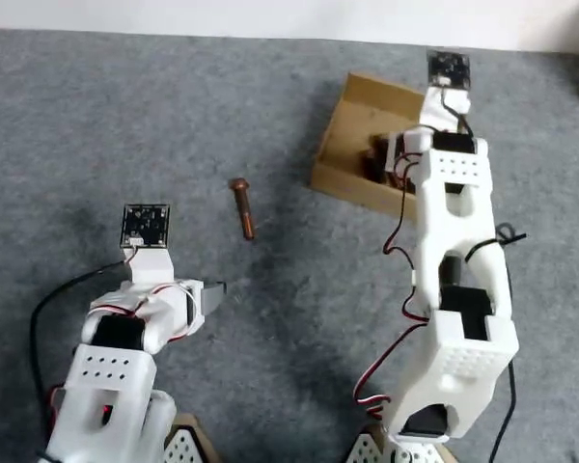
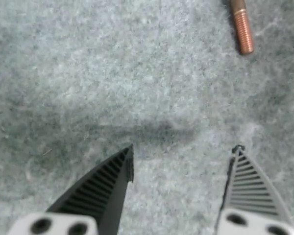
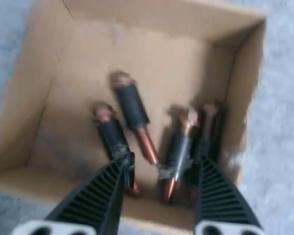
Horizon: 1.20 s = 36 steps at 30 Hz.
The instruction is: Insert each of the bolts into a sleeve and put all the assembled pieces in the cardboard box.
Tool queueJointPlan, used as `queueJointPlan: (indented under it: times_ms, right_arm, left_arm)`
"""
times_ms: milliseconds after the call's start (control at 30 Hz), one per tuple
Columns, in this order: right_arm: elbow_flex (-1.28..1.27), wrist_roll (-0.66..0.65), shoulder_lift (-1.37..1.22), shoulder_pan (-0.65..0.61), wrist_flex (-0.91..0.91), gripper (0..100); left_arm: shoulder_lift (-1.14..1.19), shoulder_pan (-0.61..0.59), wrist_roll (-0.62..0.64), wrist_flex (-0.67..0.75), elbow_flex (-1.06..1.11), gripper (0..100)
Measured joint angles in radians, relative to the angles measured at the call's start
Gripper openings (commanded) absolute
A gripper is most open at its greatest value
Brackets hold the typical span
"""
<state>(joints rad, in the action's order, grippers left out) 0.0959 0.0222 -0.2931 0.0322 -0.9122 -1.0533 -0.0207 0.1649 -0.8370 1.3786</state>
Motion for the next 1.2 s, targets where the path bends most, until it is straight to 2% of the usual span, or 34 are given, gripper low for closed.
queueJointPlan:
  times_ms: [167,400,533,767,967,1200]
  right_arm:
    - [0.000,0.150,0.000,0.052,-0.115,15.9]
    - [-0.041,0.166,0.069,0.075,-0.195,15.9]
    - [-0.212,0.112,0.229,0.089,-0.160,15.9]
    - [-0.560,-0.063,0.486,0.114,-0.011,15.9]
    - [-0.647,-0.169,0.508,0.206,0.080,15.9]
    - [-0.730,-0.253,0.508,0.236,0.187,15.9]
  left_arm:
    - [0.000,0.000,0.000,0.000,0.000,29]
    - [0.000,0.000,0.000,0.000,0.000,29]
    - [0.000,0.000,0.000,0.000,0.000,29]
    - [0.000,0.000,0.000,0.000,0.000,29]
    - [0.000,0.000,0.000,0.000,0.000,29]
    - [0.000,0.000,0.000,0.000,0.000,29]
